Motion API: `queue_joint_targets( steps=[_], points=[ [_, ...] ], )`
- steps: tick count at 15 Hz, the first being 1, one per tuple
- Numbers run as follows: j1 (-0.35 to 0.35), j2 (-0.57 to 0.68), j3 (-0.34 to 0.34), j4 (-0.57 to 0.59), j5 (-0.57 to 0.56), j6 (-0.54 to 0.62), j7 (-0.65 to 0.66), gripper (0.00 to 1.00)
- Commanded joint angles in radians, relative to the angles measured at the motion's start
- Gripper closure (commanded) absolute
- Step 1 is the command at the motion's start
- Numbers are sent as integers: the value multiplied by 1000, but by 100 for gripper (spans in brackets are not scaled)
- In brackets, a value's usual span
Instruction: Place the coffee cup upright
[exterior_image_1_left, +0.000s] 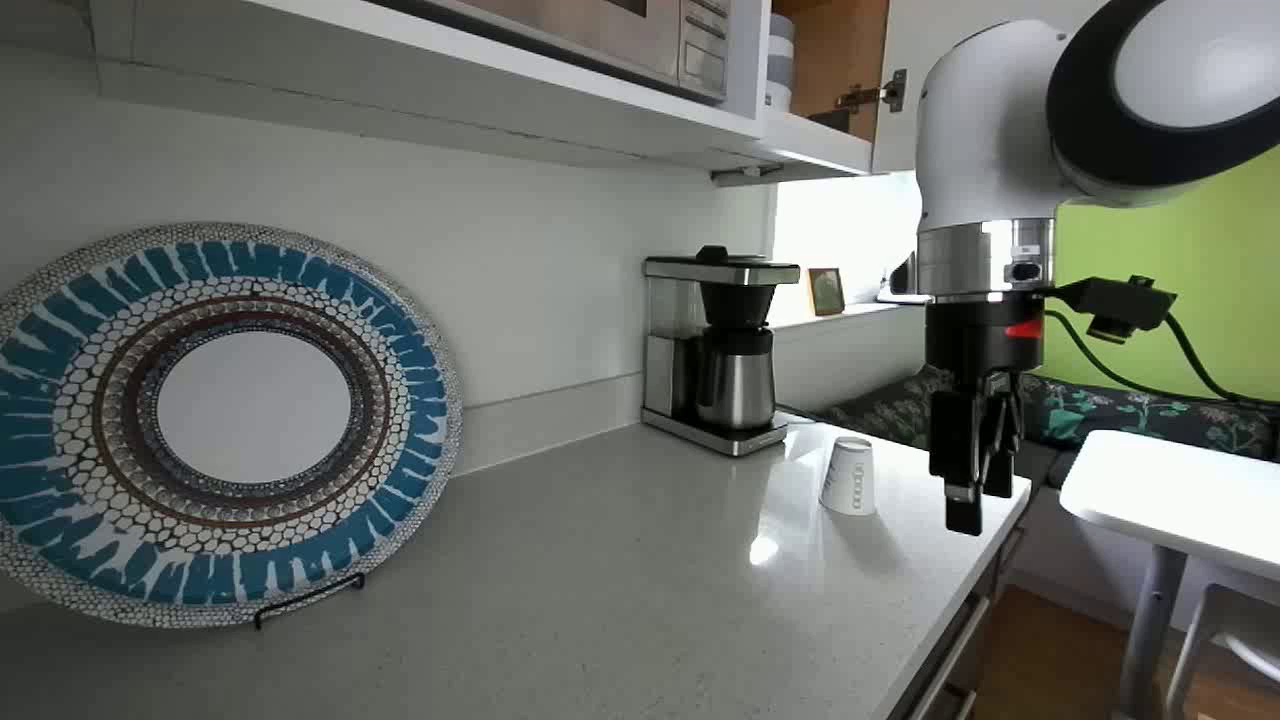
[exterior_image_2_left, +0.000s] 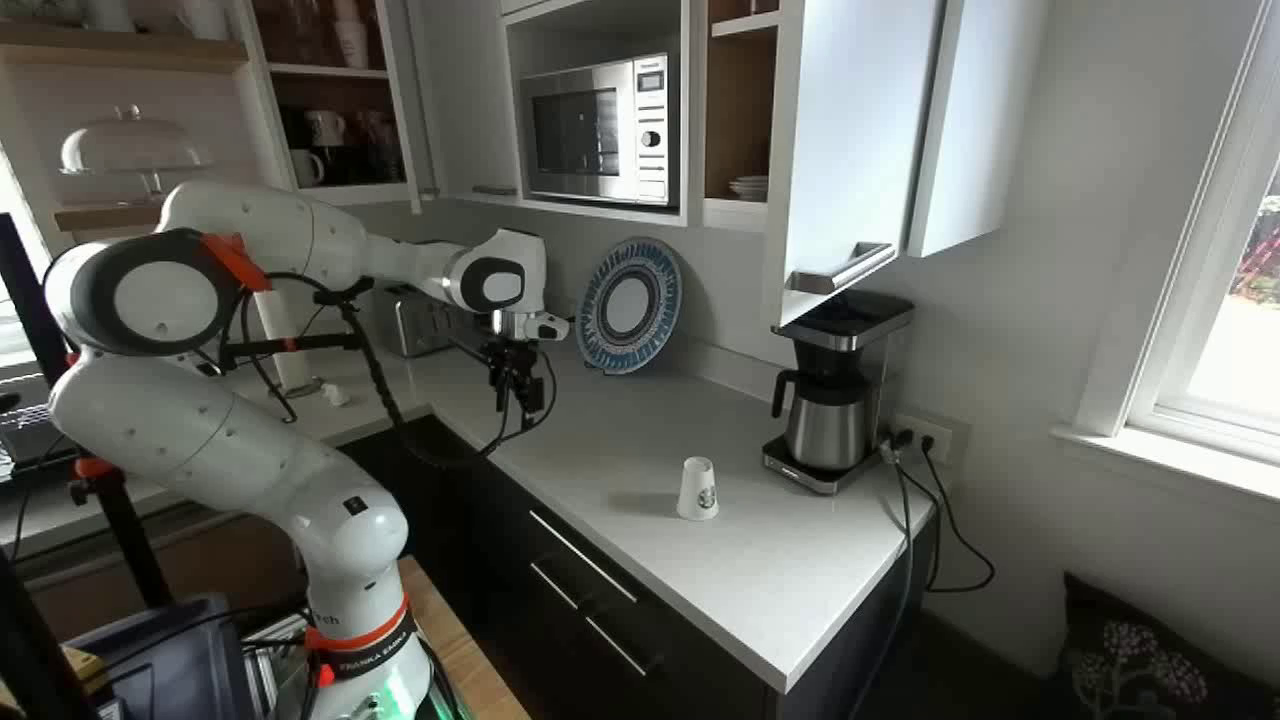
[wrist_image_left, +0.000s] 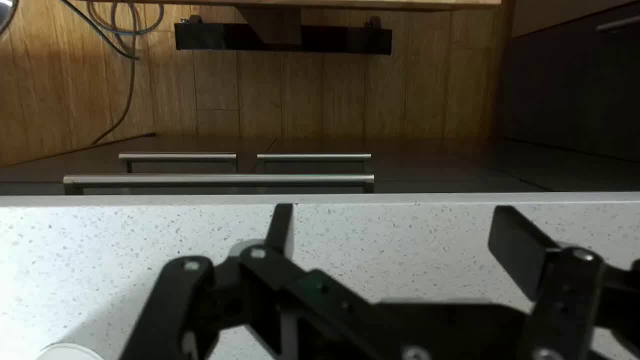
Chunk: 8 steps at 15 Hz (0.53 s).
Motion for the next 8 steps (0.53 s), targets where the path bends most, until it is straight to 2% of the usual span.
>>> queue_joint_targets(
  steps=[1, 3, 5, 8],
  points=[
    [-1, 0, 0, 1, 0, -2, 0, 0],
    [-1, 0, 0, 1, 0, -2, 0, 0],
    [-41, 71, -28, 50, 45, -27, 77, 0],
    [-102, 141, -59, 100, 18, -28, 136, 0]
  ],
)
